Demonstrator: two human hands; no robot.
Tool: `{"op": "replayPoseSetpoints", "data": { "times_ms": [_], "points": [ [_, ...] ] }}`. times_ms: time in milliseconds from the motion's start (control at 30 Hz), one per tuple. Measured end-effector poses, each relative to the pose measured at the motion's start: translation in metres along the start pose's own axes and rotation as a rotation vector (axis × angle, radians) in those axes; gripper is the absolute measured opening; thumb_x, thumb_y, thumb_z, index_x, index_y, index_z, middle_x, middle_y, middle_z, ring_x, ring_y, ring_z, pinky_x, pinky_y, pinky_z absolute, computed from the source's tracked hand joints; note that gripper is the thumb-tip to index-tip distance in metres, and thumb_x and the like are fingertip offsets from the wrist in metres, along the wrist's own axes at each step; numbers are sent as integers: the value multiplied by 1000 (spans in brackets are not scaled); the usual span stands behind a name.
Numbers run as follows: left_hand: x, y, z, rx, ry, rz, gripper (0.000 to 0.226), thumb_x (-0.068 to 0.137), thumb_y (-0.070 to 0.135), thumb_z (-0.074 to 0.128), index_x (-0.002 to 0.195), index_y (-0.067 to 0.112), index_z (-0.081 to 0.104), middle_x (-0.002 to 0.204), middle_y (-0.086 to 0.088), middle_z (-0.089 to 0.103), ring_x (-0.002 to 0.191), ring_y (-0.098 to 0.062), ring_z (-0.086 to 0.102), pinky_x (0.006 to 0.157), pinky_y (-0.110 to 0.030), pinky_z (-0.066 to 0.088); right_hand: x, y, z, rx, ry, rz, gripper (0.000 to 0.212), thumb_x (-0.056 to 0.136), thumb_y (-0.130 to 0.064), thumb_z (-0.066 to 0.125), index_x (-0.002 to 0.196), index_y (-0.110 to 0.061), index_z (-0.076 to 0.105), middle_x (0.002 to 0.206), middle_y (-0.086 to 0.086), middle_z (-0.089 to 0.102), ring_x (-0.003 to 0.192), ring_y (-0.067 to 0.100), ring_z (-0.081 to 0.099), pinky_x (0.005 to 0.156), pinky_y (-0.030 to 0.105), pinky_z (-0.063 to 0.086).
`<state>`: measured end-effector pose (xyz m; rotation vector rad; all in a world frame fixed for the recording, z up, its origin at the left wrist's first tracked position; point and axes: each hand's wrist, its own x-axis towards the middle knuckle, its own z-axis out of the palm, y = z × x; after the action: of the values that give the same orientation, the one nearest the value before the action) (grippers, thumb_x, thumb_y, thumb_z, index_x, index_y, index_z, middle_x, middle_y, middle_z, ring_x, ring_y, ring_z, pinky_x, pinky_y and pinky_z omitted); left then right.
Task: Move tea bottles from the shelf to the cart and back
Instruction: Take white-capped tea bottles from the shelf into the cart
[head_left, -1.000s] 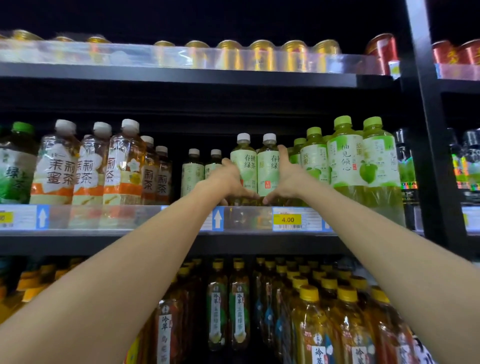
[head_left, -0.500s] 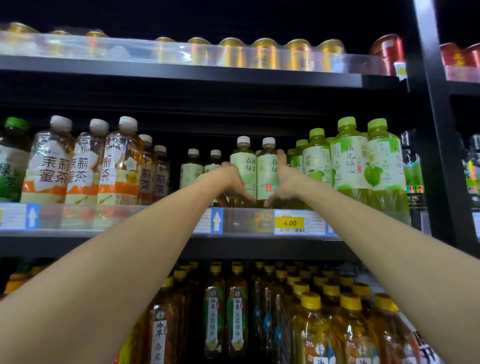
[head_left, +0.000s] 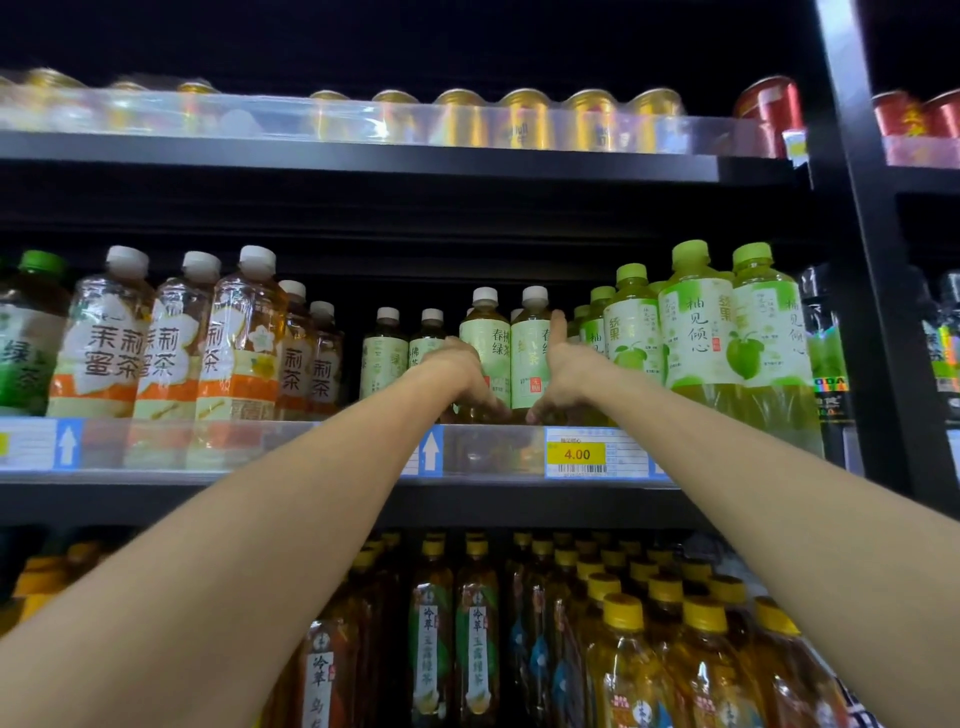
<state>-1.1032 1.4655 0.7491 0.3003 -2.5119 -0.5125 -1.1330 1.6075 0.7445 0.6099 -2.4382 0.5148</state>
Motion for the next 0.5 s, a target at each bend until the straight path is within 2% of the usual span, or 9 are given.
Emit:
{"op": "replayPoseSetpoints", "data": {
  "times_ms": [167,267,333,433,500],
  "points": [
    [-2,-4,-2,104,-6,36,84,69,48,87,132,5,53,118,-11,64,105,-28,67,90,-42,58,-3,-2,1,-1,14,16,144,71,-21,89,151,-15,-30,157,27,26,131,40,49,100,46,50],
    [-13,-9,-12,239,84,77,88,74,55,81,137,4,46,123,-11,60,111,-28,62,95,-40,54,-6,0,-2,-10,84,-4,140,70,-23,89,154,-11,-21,145,26,44,124,39,54,99,46,50],
    [-24,-12,-20,355,209,128,91,76,60,77,138,4,42,123,-11,59,114,-29,58,91,-36,50,-9,1,-7,1,173,-36,129,70,-25,89,157,-8,-4,138,23,50,122,40,54,98,45,49],
    [-40,-16,-32,481,366,187,83,80,58,73,139,9,42,125,-12,59,117,-32,56,85,-40,47,-17,0,-13,-28,274,-106,98,71,-26,87,147,-9,28,133,18,48,120,37,54,92,41,48],
    [-51,-18,-39,568,438,221,75,83,57,70,135,11,45,123,-12,61,114,-34,58,81,-41,46,-24,-1,-14,-98,316,-169,84,74,-23,82,143,-11,36,132,16,47,119,35,52,91,40,49]
  ]
}}
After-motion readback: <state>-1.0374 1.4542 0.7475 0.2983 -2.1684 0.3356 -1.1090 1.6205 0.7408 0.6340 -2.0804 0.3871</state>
